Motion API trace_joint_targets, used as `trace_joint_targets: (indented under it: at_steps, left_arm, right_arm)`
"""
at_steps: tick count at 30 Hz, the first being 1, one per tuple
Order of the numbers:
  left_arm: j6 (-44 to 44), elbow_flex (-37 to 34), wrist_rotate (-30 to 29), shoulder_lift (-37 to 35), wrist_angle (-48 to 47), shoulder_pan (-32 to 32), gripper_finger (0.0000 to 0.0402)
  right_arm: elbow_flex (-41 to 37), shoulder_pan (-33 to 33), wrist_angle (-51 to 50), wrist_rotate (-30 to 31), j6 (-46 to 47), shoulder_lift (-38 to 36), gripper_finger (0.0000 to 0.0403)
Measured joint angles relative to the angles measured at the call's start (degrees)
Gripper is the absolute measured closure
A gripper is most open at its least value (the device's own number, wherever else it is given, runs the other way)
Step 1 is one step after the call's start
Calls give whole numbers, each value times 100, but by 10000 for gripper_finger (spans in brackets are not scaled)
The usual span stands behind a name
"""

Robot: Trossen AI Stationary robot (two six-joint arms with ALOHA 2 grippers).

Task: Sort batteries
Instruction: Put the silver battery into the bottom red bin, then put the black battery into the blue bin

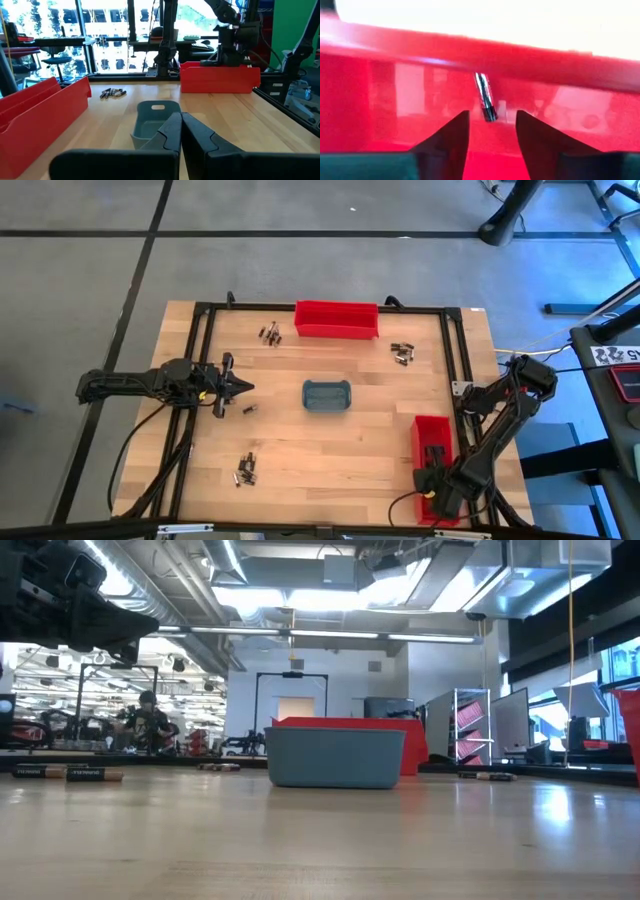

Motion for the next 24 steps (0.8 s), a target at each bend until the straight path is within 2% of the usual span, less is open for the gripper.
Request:
trace_joint_targets:
  at_steps: [5, 11, 14, 19, 24]
  left_arm:
    - [2, 0, 1, 0, 0, 0, 400]
    - [2, 0, 0, 0, -1, 0, 400]
    - [0, -2, -1, -1, -2, 0, 400]
    - [2, 0, 0, 0, 0, 0, 400]
    - [1, 0, 0, 1, 0, 0, 400]
  right_arm:
    - [904, 0, -1440, 94, 7, 0, 217]
    - [2086, -30, -3112, 370, -22, -11, 230]
    - [2425, -286, -3504, 539, -197, -168, 239]
    - [2311, -1211, -3477, 1431, -1317, -736, 253]
    - [1638, -2851, -2898, 2075, -2713, -1359, 260]
